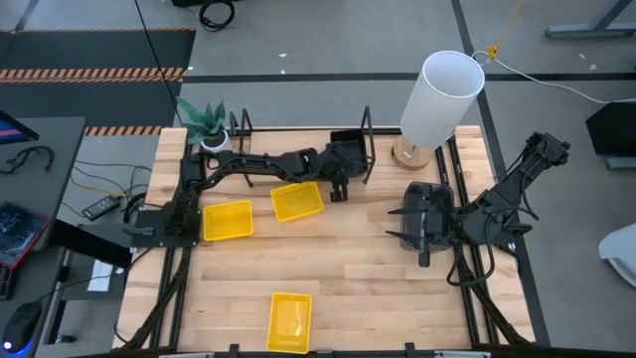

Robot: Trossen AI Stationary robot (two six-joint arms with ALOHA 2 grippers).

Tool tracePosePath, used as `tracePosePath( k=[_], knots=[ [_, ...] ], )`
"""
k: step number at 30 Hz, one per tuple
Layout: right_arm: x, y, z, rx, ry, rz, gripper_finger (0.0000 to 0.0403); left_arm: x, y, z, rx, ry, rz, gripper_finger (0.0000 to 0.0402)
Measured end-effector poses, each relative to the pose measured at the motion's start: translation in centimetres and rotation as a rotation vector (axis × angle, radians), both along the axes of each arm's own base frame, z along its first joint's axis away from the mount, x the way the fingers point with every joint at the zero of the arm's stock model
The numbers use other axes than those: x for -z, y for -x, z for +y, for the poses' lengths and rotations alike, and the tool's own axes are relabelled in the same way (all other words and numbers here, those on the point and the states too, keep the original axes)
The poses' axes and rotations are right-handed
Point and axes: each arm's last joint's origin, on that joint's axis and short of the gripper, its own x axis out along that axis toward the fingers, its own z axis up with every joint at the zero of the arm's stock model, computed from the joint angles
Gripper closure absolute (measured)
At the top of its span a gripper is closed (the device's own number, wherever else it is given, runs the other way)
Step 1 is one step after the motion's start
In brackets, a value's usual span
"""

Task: Stack baskets on shelf by color
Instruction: Put the stacked black bins on the shelf

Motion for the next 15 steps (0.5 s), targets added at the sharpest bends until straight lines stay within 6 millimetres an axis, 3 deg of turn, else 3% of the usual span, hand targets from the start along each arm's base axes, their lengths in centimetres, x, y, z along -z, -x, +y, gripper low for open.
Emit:
tracePosePath(
  k=[8, 15],
  knots=[
    [0.0, 0.0, 0.0, 0.0, 0.0, 0.0, 0.0195, -0.19, -0.23, -0.28, 0.014, 0.001, -0.026, 0.0311],
    [0.0, 0.0, 0.0, 0.0, 0.0, 0.0, 0.0195, -0.2, -0.24, -0.26, 0.013, 0.001, -0.028, 0.0249]
  ],
)
